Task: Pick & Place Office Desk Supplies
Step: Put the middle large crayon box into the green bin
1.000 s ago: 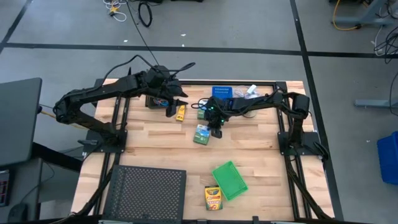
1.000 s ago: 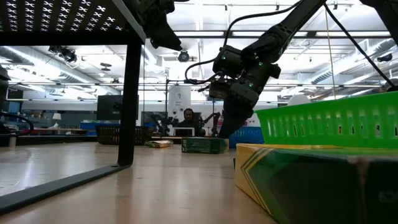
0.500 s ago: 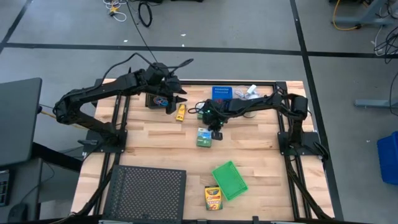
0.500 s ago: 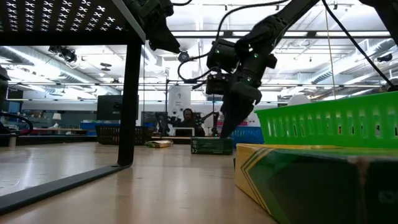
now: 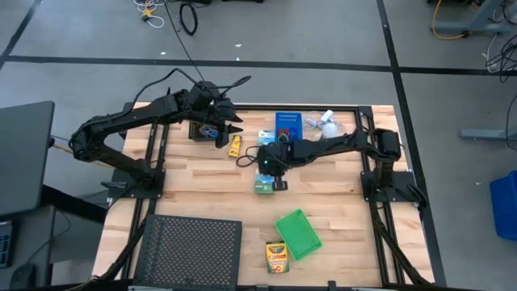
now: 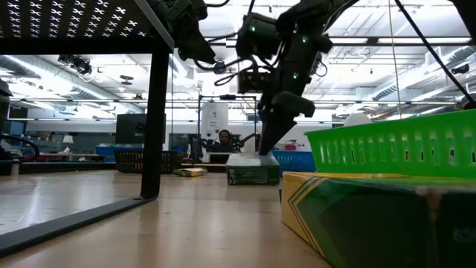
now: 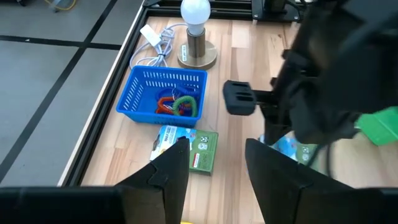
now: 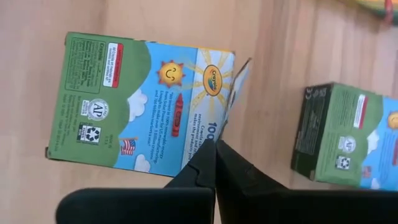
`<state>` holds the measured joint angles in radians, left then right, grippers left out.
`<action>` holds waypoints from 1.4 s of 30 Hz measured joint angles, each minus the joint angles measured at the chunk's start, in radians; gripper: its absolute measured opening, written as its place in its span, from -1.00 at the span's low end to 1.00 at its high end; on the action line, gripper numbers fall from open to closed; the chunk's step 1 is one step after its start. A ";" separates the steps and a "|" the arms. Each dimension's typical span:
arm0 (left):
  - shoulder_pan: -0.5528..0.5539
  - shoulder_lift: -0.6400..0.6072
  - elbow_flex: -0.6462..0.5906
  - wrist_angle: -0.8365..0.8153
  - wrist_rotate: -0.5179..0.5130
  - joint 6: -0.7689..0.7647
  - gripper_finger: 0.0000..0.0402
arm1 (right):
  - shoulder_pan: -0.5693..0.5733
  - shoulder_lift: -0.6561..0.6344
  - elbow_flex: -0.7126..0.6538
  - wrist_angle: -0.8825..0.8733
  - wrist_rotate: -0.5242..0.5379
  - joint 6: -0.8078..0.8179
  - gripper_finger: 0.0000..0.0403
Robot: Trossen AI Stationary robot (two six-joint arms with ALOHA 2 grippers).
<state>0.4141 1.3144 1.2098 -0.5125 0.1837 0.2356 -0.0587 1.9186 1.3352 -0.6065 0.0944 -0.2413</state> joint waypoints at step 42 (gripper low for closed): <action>0.000 0.000 0.000 0.019 -0.008 -0.009 -0.18 | 0.240 -0.134 0.021 -0.094 0.264 0.121 -1.00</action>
<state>0.4137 1.3144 1.2095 -0.4934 0.1753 0.2268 0.1818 1.7847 1.3563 -0.7003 0.3589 -0.1200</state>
